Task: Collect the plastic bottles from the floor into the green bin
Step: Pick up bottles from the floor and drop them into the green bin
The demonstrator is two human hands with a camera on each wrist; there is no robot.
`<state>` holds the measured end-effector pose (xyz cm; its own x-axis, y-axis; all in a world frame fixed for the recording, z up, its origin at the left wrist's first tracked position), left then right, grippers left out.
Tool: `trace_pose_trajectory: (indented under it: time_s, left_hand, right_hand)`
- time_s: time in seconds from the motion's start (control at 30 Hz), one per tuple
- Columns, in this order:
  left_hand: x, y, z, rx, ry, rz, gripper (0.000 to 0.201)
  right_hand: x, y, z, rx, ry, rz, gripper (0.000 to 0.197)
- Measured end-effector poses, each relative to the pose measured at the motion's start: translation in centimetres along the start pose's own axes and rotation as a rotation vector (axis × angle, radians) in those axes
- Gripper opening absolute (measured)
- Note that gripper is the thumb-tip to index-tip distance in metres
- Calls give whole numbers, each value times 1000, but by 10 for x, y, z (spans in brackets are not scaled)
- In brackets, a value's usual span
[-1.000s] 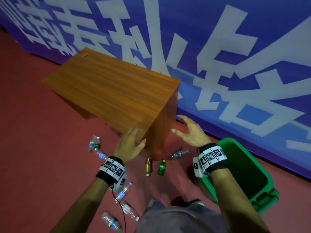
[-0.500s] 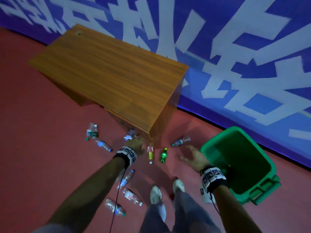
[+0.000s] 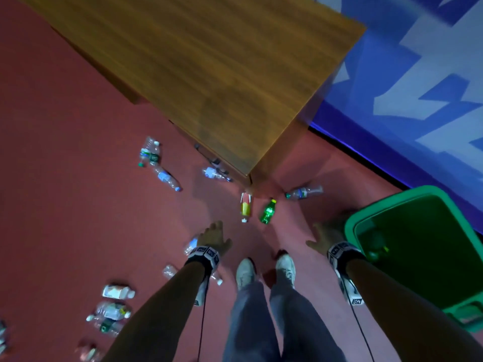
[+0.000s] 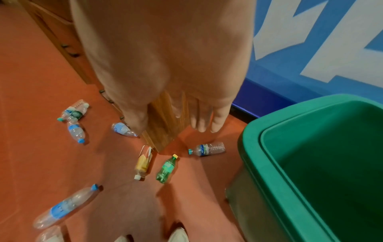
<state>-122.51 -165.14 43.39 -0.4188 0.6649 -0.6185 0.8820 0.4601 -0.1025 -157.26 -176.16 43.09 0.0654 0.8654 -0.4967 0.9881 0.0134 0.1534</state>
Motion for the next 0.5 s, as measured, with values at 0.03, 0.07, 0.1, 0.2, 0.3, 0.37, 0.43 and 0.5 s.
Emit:
trace_pose_trajectory:
  time_s: [0.03, 0.07, 0.1, 0.2, 0.3, 0.37, 0.43, 0.5]
  left_hand:
    - [11, -3, 16, 4, 6, 2, 64]
    - [22, -6, 34, 13, 14, 5, 66]
    - [34, -10, 54, 33, 21, 11, 70]
    - [79, -14, 123, 101, 50, 36, 77]
    - [121, -17, 189, 134, 68, 68, 75]
    - [145, -15, 231, 154, 90, 95, 75]
    - [169, -10, 277, 159, 105, 120, 81]
    - [189, -7, 324, 135, 90, 129, 89]
  right_hand:
    - [1, -2, 18, 6, 12, 9, 79]
    - [4, -4, 38, 9, 28, 42, 81]
    - [8, -6, 60, 10, 36, 82, 83]
    - [25, -15, 127, 28, 38, 131, 92]
    - [48, -34, 198, 36, 29, 74, 91]
    - [63, -48, 245, 25, 14, 8, 90]
    - [80, -62, 293, 7, 14, -76, 89]
    - [99, -82, 349, -13, -10, -138, 86]
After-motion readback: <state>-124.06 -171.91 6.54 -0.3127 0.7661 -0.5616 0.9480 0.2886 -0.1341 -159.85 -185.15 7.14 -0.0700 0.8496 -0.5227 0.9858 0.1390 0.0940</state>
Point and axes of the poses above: each hand's wrist, its own z-axis towards the middle knuckle, its own x-axis out of the palm, y = z × x, the point moved 2 cm from there along z, towards the middle knuckle, and after that the axes turned 5 degrees about y, right-handed, at the moved point
